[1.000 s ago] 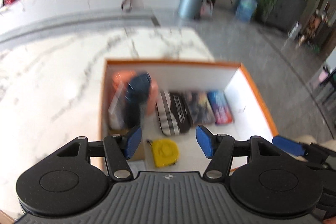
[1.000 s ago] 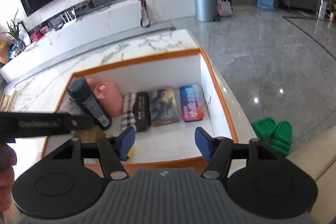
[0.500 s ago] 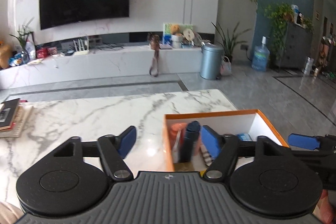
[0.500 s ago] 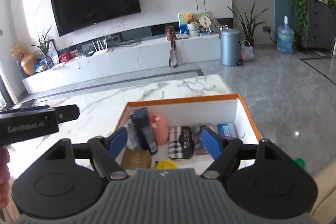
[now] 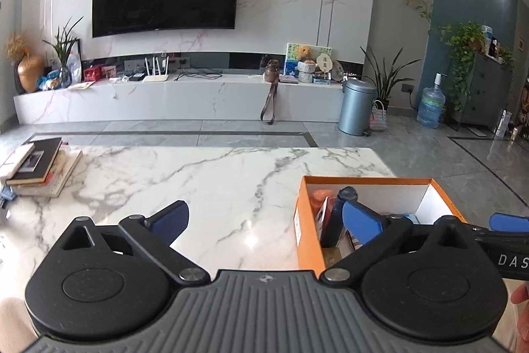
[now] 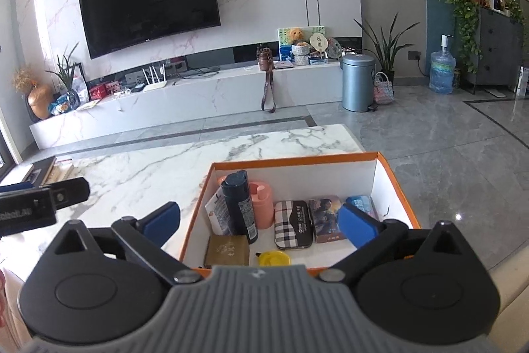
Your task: Organize rigid objects
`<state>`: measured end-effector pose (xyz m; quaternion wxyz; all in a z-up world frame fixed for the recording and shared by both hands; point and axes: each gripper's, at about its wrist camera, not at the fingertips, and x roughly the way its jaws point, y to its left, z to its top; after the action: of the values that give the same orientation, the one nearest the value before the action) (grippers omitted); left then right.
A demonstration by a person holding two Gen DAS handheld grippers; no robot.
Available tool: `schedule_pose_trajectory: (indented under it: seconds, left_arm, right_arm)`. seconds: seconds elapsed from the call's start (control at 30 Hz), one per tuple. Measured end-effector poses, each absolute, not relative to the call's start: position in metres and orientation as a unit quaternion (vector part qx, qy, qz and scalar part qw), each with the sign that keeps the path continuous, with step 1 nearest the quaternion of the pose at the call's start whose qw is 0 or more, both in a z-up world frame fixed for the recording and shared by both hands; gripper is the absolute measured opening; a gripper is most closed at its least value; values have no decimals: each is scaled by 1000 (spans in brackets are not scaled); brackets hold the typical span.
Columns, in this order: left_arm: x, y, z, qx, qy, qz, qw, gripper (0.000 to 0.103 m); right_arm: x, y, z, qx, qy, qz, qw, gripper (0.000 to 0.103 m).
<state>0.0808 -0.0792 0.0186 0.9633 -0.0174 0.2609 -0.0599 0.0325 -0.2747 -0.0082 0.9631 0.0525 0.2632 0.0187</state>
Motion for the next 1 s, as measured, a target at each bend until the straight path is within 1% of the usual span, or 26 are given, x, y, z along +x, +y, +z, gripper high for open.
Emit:
schedule_pose_trajectory:
  seconds: [0.17,0.5,1.0]
  left_arm:
    - [85,-79,7,-5,289,-55,956,103]
    - [86,-78,-17,-14,340,-63,938,103]
    - [89,-78,-20,-3,358,-58,932,103]
  right_arm:
    - [37,-270,-20,49,286,12,957,101]
    - [41,-261,-39,30,316,7,948,101]
    - [45,-264,-50,28,337,-5,941,101]
